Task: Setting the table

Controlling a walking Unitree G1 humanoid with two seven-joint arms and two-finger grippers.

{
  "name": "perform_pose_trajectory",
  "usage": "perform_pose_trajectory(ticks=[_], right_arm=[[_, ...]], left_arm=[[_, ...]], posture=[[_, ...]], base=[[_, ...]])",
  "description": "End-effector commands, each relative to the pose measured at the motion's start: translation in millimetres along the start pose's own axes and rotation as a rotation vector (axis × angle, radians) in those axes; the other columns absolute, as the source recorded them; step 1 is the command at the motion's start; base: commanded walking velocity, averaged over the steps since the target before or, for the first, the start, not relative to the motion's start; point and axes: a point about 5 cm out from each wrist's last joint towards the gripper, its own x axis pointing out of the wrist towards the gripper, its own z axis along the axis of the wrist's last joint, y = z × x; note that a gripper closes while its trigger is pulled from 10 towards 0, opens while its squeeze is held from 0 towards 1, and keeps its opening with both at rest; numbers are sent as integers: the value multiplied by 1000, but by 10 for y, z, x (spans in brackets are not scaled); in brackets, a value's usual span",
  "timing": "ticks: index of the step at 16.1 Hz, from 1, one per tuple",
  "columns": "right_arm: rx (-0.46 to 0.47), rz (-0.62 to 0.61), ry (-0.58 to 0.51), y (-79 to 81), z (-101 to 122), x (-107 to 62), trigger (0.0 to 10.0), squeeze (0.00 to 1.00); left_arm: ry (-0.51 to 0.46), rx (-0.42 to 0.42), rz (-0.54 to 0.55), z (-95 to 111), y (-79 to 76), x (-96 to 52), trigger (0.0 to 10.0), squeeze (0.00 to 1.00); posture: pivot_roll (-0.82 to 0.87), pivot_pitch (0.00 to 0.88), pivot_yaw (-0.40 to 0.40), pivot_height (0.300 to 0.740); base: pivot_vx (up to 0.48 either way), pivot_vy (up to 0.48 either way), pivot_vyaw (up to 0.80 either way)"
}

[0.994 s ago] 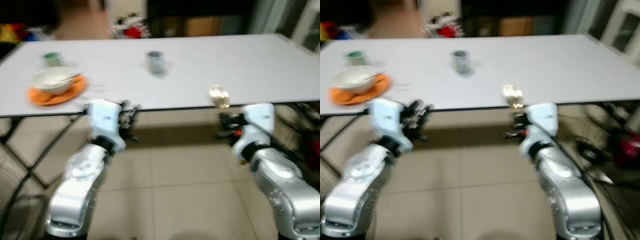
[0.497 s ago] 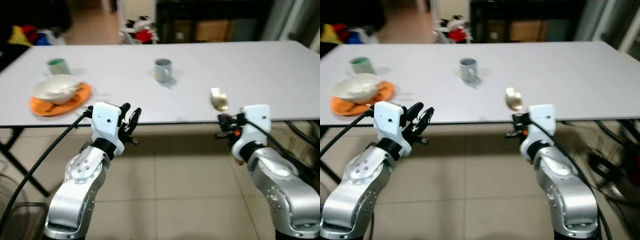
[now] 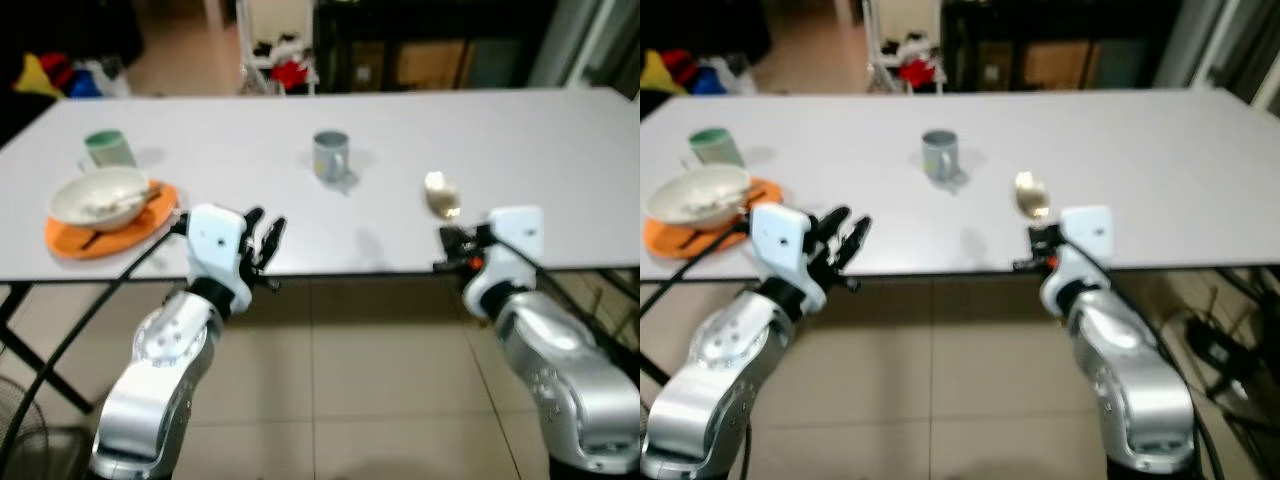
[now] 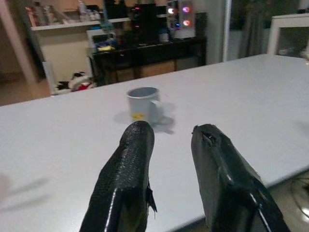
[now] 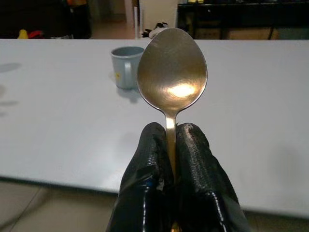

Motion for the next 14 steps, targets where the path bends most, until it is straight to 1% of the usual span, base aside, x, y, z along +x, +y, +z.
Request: perform_pose_trajectory(ticks=[1, 7, 12, 14], right_arm=[[4, 37, -16, 89, 41, 26, 10000, 0], [-8, 44, -6, 80, 38, 32, 10000, 0], [-9, 54, 25, 104, -18, 63, 10000, 0], [-1, 58, 39, 122, -40, 83, 10000, 0]], left_arm=[[2, 16, 28, 7, 75, -27, 10000, 0], [0, 13, 25, 2, 53, -19, 10000, 0], [-2, 17, 12, 5, 47, -4, 10000, 0], [17, 25, -9, -17, 49, -11, 10000, 0]], posture=[[71, 0, 23, 740], [70, 0, 16, 740], [73, 0, 22, 740], [79, 0, 21, 740]], base=[[356, 0, 0], [358, 0, 0], [350, 0, 0], [0, 0, 0]])
